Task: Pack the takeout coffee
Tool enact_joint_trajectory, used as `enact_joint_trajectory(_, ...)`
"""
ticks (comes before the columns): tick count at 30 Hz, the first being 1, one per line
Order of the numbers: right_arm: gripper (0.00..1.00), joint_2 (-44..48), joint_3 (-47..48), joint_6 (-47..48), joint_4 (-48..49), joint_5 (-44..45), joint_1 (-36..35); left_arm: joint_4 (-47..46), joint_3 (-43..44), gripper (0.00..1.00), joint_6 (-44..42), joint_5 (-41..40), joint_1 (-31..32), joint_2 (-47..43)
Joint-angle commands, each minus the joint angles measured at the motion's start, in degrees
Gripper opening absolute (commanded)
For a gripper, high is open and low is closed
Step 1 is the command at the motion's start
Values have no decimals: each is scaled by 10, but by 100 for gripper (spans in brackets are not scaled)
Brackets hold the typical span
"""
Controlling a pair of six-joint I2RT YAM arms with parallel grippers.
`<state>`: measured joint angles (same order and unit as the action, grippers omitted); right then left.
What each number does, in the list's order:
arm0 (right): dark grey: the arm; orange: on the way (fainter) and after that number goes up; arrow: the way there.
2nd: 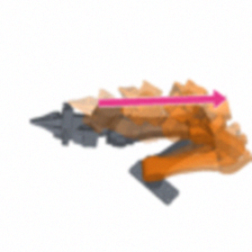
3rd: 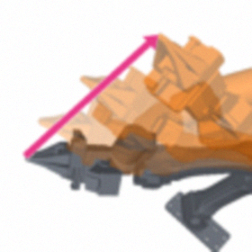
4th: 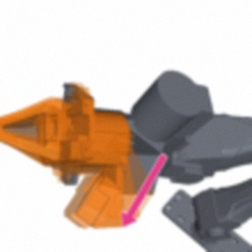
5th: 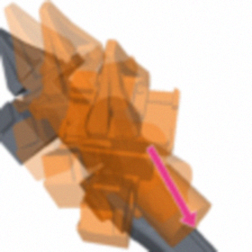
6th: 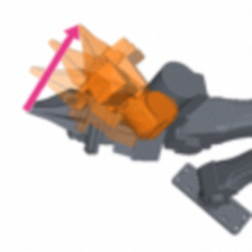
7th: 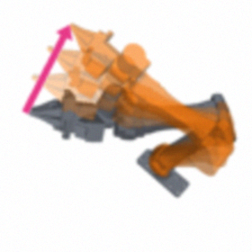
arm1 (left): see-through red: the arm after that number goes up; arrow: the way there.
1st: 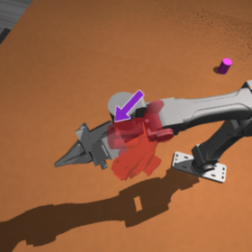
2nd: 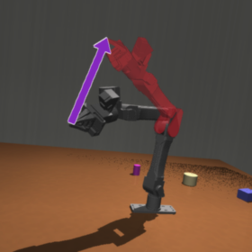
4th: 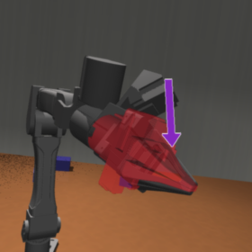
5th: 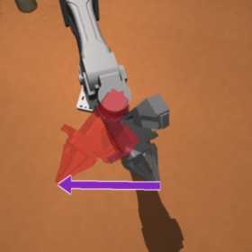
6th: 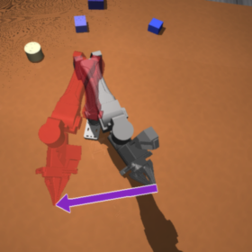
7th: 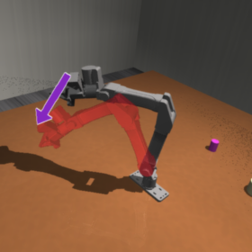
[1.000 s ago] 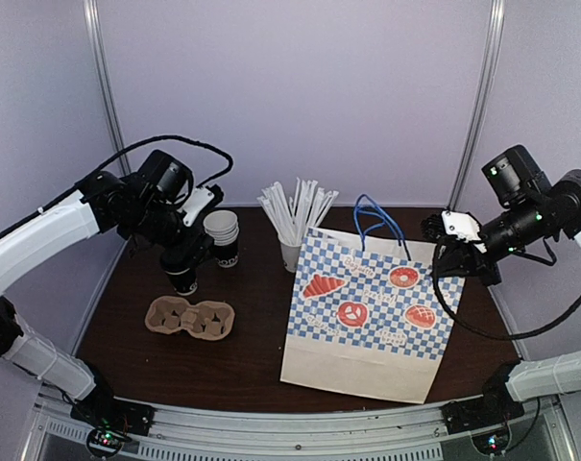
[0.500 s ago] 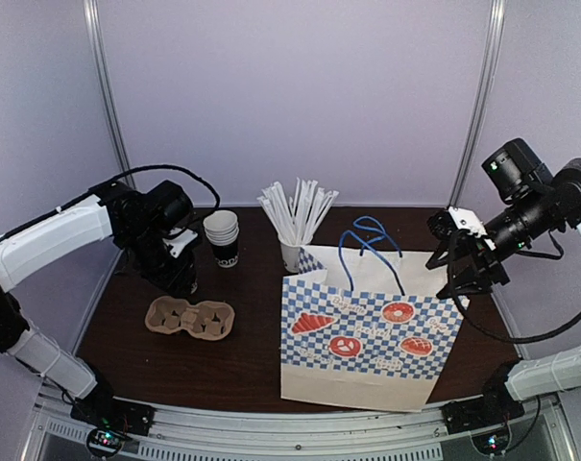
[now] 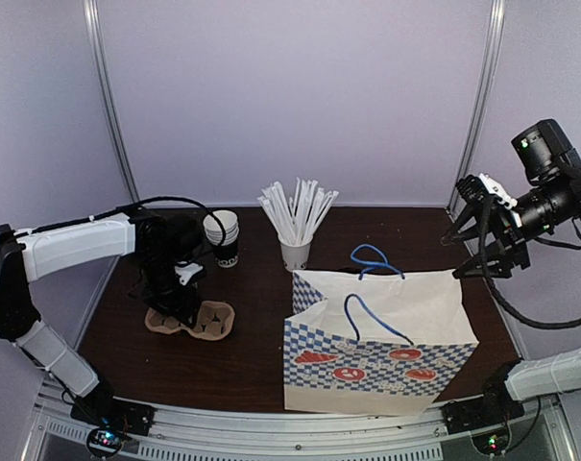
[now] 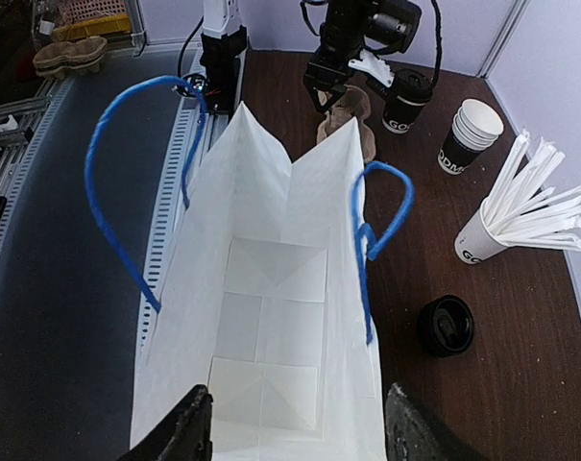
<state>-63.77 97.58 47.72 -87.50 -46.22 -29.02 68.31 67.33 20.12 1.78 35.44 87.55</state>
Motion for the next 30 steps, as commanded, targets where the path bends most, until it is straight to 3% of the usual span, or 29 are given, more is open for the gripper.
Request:
enact_joint_trajectory(1,61,6,15,-13,-11,-19,19,-63,-33,74,16,21,-3,8)
enact_joint_trajectory(8,59,0,22,-28,6,-25,48,-138,-56,69,-9,32,50,-8)
enact_joint_trajectory(11,58,-6,18,-34,17,-24,55,-183,-57,62,-16,58,61,-9)
enact_joint_trajectory(12,58,-8,17,-36,21,-23,56,-186,-53,58,-16,54,61,-1)
enact_joint_trajectory(16,57,-14,13,-41,28,-19,59,-187,-26,22,-45,-3,61,51)
enact_joint_trajectory(19,56,-13,4,-42,36,-7,60,-223,-32,15,-65,-5,61,76)
enact_joint_trajectory(30,56,-1,-24,-50,51,6,73,-314,6,17,-88,4,61,143)
